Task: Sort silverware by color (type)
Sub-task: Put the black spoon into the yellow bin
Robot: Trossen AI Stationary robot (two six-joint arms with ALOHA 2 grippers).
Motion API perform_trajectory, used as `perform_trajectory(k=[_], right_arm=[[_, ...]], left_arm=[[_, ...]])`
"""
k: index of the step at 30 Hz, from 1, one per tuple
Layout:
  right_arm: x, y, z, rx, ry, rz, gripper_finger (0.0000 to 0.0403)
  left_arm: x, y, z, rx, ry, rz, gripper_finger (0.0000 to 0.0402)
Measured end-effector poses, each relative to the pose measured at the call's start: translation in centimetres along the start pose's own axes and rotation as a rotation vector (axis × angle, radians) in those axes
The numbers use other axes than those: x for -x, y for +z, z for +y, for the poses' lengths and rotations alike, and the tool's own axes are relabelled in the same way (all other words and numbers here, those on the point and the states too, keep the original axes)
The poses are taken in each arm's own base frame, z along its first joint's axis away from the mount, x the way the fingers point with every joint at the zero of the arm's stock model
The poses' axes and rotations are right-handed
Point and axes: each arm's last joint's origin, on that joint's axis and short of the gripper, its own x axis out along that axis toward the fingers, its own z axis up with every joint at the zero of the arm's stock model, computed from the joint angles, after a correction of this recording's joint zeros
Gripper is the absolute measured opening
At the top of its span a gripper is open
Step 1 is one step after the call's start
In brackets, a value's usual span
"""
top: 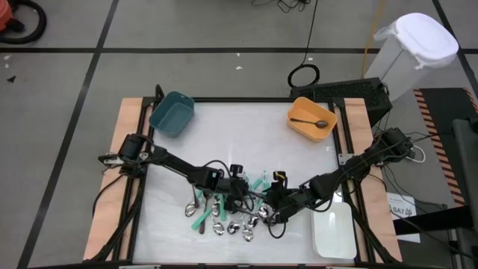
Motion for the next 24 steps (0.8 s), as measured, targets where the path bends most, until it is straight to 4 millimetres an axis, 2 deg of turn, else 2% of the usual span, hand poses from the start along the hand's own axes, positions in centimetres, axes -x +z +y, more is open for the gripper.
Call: perform_trajectory(k=[5,11,18,24], right_arm=[[0.00,0.00,0.00,0.000,0.000,0.000,0.0160],[0.00,0.00,0.00,0.000,0.000,0.000,0.0160],[0.00,0.00,0.00,0.000,0.000,0.000,0.0160],[0.00,0.01,-0.02,0.000,-0.008,-0.002,0.0160]], left_arm=[[-0.02,-0.05,0.11,-0.001,-0.005,0.004,0.0089],[0.01,-0.13,0.13,-0.002,-0.030,0.012,0.0016],[0.01,-0.13,0.13,-0.023,-0.030,0.012,0.0013],[0.84,0.05,0.48,-0.023,-0.028,0.020,0.0013]])
